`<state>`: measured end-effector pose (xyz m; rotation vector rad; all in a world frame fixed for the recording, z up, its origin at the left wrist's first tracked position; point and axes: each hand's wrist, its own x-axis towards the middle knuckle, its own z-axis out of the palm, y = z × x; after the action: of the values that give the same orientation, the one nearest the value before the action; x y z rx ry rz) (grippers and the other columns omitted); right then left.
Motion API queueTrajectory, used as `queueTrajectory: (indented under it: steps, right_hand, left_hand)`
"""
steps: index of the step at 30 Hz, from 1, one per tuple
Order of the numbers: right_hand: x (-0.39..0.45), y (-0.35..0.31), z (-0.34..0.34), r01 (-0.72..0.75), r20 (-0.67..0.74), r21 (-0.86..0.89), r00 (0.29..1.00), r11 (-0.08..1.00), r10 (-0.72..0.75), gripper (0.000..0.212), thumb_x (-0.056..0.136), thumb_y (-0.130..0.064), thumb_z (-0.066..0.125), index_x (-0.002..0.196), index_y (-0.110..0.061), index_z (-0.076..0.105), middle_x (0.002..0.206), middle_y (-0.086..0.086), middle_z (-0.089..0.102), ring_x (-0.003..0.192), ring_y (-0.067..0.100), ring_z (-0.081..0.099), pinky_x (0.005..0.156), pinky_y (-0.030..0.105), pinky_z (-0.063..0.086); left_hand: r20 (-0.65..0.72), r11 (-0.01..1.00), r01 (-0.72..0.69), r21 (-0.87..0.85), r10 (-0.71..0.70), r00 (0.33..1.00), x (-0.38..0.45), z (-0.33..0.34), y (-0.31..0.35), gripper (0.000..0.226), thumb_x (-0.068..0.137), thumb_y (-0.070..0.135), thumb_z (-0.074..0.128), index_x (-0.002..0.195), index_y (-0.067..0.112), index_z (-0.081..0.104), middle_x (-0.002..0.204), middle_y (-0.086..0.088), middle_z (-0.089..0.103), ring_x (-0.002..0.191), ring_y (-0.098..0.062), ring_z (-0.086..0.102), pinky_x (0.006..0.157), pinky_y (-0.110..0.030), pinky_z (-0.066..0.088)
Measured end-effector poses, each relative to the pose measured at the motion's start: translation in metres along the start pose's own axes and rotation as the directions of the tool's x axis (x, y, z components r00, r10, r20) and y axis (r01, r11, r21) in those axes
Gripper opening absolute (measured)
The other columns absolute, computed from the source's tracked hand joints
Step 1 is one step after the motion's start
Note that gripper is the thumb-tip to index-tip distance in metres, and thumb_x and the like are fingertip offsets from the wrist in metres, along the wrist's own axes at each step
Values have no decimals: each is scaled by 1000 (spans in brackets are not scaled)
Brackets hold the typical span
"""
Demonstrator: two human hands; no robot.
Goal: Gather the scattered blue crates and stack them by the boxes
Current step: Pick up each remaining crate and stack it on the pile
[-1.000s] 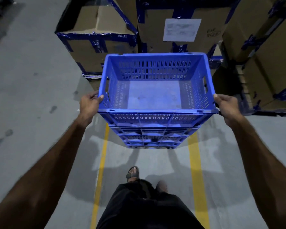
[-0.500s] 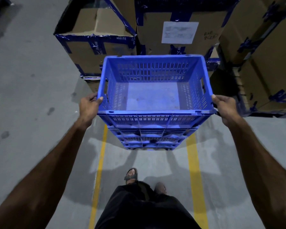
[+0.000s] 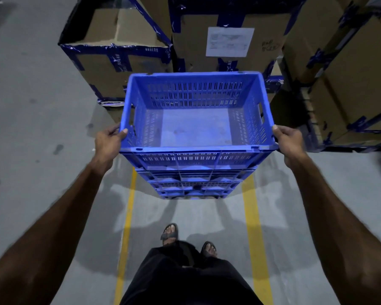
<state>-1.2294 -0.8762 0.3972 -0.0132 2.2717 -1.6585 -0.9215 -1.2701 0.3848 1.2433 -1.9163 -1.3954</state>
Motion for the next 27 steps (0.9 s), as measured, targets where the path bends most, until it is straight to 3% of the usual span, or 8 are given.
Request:
queueTrajectory:
  steps: [5,10,14,18,21,24,27]
  right_hand:
    - [-7,-2,1,-4,-21,30,1000,1000,4,12,103,-22,59,105,-15,69,82,-7,69,60,-2,64,54,15,54]
    - [-10,-6,-1,0,-4,37,1000,999,0,16,104,-21,58,108,-10,69,84,-5,69,70,6,63,55,14,54]
    - [-13,-7,0,-5,1,49,1000,999,5,15,104,-21,58,107,-12,69,84,-6,69,69,4,64,55,14,54]
    - [-11,-6,-3,-31,9,57,999,998,30,14,103,-24,59,103,-14,68,86,-7,71,72,5,67,57,16,56]
    - [-11,-5,-4,-49,17,41,999,998,48,14,103,-26,59,103,-16,69,88,-6,72,69,2,69,57,18,56]
    - [-5,-7,-4,-49,22,-10,999,999,49,15,104,-23,57,95,-18,69,86,-5,71,73,8,68,61,23,56]
    - [9,-12,-2,-25,22,-116,999,993,28,14,101,-17,60,107,-9,69,84,1,68,69,11,64,53,18,49]
  left_hand:
    - [11,1000,3,-2,-3,1000,2,0,-2,28,95,7,66,122,9,73,68,25,70,63,9,62,63,-11,51]
    - [1,999,8,-33,-8,1000,-1,1,0,31,96,8,66,126,8,71,89,6,75,64,8,65,64,-12,53]
    - [23,999,12,-39,-11,1000,-2,0,0,30,96,10,65,125,16,71,79,24,75,69,6,68,68,-13,55]
    - [19,999,19,-40,-18,1000,-3,0,2,29,96,13,66,124,20,71,80,26,75,71,5,69,66,-14,54]
    - [17,1000,12,-20,-12,1000,-3,-1,2,29,96,14,66,124,20,72,84,21,76,74,2,70,69,-19,57]
    - [8,1000,8,20,-8,1000,-4,1,4,30,95,15,67,124,17,73,98,3,77,76,-4,70,79,-29,60]
    - [18,993,-21,118,19,1000,-6,5,10,30,94,13,69,124,14,72,102,-6,74,74,-7,66,63,-9,50]
